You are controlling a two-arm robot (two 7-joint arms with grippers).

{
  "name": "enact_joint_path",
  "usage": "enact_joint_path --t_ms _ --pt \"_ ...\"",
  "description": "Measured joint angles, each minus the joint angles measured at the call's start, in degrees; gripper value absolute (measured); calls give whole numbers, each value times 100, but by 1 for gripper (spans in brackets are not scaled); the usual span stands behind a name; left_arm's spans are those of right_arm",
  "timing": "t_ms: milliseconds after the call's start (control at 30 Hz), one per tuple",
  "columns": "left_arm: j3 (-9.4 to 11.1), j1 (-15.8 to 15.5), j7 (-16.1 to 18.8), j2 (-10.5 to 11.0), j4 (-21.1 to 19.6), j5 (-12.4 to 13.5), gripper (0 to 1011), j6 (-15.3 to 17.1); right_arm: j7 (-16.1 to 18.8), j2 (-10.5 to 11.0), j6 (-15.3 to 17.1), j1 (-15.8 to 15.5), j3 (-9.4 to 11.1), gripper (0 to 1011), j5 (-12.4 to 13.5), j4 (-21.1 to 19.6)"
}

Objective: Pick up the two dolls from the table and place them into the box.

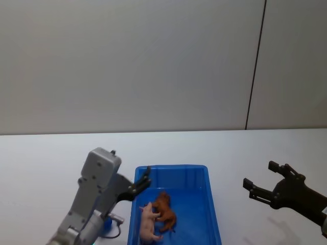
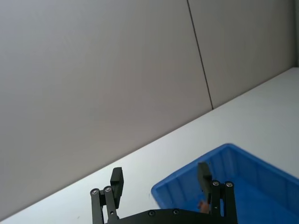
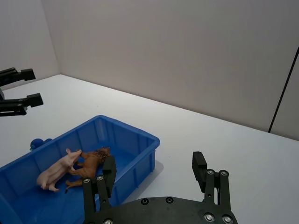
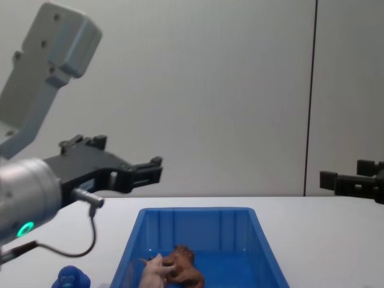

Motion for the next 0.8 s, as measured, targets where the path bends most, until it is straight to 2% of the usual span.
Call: enact_joint_path --t_ms 200,467,800 --pt "-86 229 200 216 -146 -150 1002 216 -5 21 -19 -20 14 1001 9 -5" --pt "-191 468 320 432 -148 -366 1002 355 -5 37 -35 -34 23 1001 14 -9" --pt "-273 531 246 492 142 -484 1002 383 -4 46 -43 -42 29 1001 21 -14"
